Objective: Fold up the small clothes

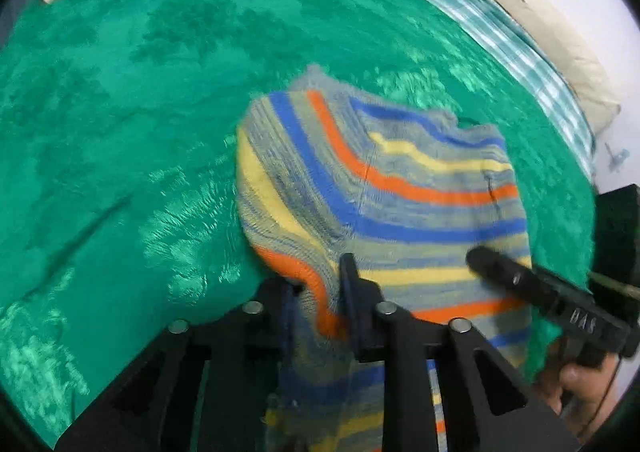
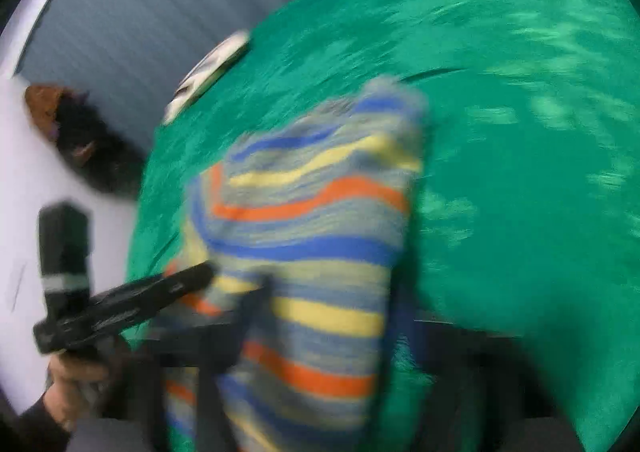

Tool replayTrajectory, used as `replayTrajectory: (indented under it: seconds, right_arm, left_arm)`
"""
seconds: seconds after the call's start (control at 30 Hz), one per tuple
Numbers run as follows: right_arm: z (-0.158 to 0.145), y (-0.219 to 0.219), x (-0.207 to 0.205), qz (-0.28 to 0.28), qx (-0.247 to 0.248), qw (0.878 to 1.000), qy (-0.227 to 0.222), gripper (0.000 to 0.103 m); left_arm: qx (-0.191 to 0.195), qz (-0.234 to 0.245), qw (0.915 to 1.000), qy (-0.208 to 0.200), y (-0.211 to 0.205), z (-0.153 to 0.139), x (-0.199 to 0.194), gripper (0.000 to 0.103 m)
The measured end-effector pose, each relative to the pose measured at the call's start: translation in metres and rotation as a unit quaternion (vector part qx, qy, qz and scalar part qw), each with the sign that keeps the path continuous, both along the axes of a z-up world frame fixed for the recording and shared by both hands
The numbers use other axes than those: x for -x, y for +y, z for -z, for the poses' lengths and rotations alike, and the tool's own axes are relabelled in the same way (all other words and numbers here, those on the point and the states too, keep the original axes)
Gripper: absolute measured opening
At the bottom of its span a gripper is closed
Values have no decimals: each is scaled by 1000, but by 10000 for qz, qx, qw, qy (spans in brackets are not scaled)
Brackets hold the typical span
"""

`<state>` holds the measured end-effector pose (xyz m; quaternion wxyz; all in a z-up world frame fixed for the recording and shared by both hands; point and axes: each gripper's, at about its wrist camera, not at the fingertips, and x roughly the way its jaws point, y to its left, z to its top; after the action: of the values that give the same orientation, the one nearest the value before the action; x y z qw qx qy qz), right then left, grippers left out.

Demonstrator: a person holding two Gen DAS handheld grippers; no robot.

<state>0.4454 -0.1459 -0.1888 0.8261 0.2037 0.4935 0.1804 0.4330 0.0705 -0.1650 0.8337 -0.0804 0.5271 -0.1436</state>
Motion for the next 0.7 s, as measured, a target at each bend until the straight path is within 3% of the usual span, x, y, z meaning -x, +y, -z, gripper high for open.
replayTrajectory:
  seconds: [0.07, 0.27, 0.3, 0.33, 0.37, 0.4, 0.43, 0.47, 0.5, 0.53, 0.6, 0.7]
  right_arm:
    - [-18, 9, 3, -92, 379, 9990, -197, 24]
    - [-108, -4, 39, -203, 596, 9930, -1004, 24]
    - [-117, -10, 44, -174, 631, 9924, -1039, 24]
    - [-126, -20, 49, -103, 680, 9921, -1053, 24]
    - [-128, -28, 51, -53, 700, 9921, -1035, 25]
    - [-126, -40, 53, 43, 765, 9925, -952, 33]
    - [-116, -53, 55, 159, 887, 9928, -790, 43]
    - [-107, -63, 57, 303, 1143, 9910, -625, 68]
    - [-94, -76, 65, 533, 1626, 9845, -380, 77]
    - [-84, -86, 78, 682, 2019, 9768, -202, 77]
    - [-77, -98, 106, 785, 2346, 9689, -84, 78]
    - [-84, -100, 156, 902, 2542, 9629, 13, 86]
  left_arm:
    - [13, 146, 9992, -360, -8, -23, 10, 14]
    - [450, 534, 9912, -1124, -29, -102, 53, 14]
    - [483, 573, 9907, -1136, -35, -105, 55, 15]
    - [460, 617, 9908, -1109, -42, -104, 55, 24]
    - [285, 671, 9923, -998, -53, -94, 56, 31]
    - [34, 662, 9933, -947, -60, -85, 57, 57]
    - [-306, 584, 9934, -936, -63, -74, 62, 70]
    - [-732, 472, 9913, -988, -65, -63, 72, 70]
    - [-1088, 462, 9874, -1054, -64, -53, 87, 70]
    - [-1310, 547, 9836, -1112, -63, -47, 104, 71]
    - [-1626, 634, 9764, -1268, -55, -43, 144, 74]
    - [-1992, 466, 9672, -1506, -46, -56, 201, 97]
